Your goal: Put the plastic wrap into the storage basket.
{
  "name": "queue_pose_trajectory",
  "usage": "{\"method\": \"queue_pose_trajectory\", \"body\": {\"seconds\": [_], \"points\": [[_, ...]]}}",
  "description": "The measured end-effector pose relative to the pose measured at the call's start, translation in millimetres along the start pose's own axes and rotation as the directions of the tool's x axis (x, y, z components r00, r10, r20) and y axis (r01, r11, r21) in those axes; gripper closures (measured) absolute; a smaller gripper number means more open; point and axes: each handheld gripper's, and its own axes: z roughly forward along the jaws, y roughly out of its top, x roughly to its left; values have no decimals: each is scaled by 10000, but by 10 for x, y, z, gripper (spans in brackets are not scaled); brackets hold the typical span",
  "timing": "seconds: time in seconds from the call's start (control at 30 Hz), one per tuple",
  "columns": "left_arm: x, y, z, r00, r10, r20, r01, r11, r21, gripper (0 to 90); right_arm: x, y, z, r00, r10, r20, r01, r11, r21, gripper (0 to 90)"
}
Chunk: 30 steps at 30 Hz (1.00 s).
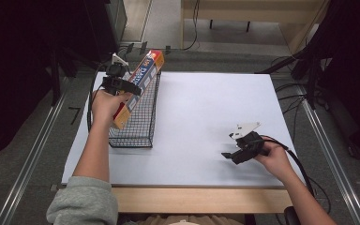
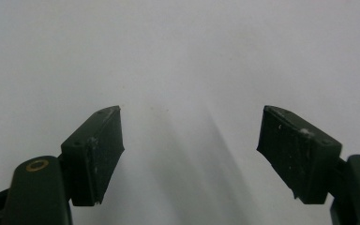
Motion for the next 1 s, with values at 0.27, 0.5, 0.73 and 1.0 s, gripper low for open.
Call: {"method": "queue_pose_trajectory", "body": {"seconds": [0.27,0.5,0.73,1.0], "points": [[-31,24,180,9927,-635,-1028,674,9971,347,391,2,3,-10,10000,43,-13,-43,10000,-60,234],[-52,-28,362,9903,-710,-1192,784,9952,585,391,-11,4,-14,9999,123,14,-123,9998,-122,234],[-113,-40,491,9900,-668,-1242,769,9939,790,390,-3,6,-10,9999,136,-12,-136,9999,-81,234],[-141,-68,610,9878,-732,-1374,875,9910,1012,389,-3,4,-12,9999,160,12,-160,9998,-115,234]]}}
